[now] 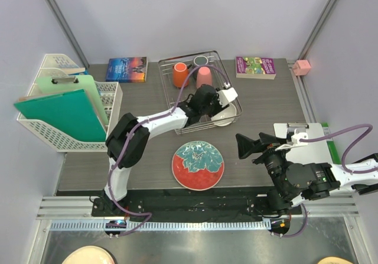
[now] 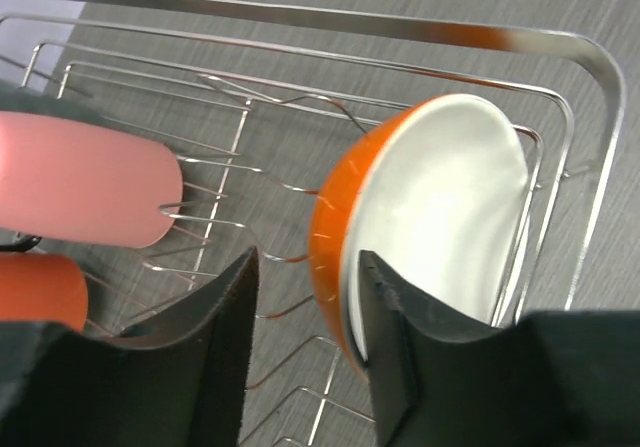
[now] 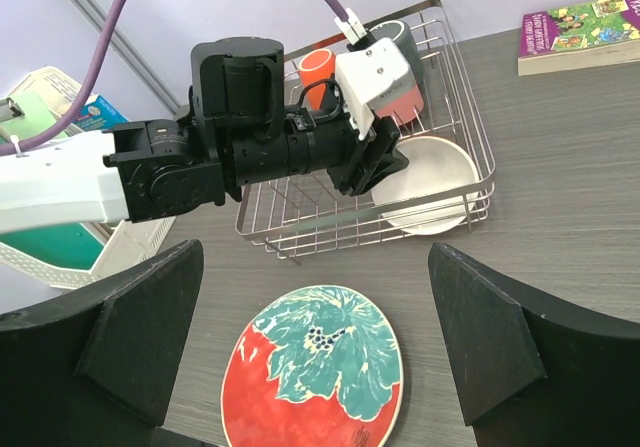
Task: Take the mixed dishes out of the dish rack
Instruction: Pick up the bowl from the dish rack.
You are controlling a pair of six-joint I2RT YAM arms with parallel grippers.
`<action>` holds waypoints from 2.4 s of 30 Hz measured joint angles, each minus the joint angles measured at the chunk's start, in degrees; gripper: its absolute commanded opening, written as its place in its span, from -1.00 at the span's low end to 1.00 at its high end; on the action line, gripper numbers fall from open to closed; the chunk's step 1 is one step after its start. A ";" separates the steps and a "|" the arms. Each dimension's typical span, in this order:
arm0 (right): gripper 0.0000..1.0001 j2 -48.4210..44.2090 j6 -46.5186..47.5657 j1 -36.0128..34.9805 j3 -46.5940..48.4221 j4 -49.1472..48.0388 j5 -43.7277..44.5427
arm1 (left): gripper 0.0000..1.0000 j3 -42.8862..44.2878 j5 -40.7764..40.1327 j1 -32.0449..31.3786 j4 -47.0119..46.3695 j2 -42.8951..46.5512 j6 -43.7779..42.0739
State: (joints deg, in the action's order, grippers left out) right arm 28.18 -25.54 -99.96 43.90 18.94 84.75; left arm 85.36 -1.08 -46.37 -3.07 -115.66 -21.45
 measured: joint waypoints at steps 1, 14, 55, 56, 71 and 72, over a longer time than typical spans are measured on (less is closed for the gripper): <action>0.99 -0.07 -0.09 0.00 0.00 0.02 0.00 | -0.37 0.02 0.50 0.00 0.17 -0.17 0.15; 1.00 -0.09 -0.57 0.00 -0.13 0.22 0.00 | -1.00 -4.50 -2.89 -1.49 -5.11 1.29 -1.68; 0.99 -0.44 -3.21 0.00 -0.11 2.64 -0.02 | -1.00 -20.50 -25.20 -13.97 -39.78 11.65 -19.34; 0.99 -0.44 -3.28 0.00 0.07 2.71 0.00 | -1.00 -19.63 -24.98 -13.60 -39.01 12.55 -18.49; 0.99 -0.44 2.12 0.00 9.20 2.99 0.02 | -1.00 17.70 -20.20 0.48 12.76 16.39 23.26; 0.99 -0.39 3.02 0.00 9.92 3.04 0.04 | -0.99 18.82 -18.10 1.03 15.93 17.00 26.32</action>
State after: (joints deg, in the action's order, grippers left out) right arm 27.79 -22.52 -99.96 53.82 21.98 84.79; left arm 104.18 -19.18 -45.34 12.86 -98.65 4.86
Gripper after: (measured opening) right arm 0.996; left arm 0.053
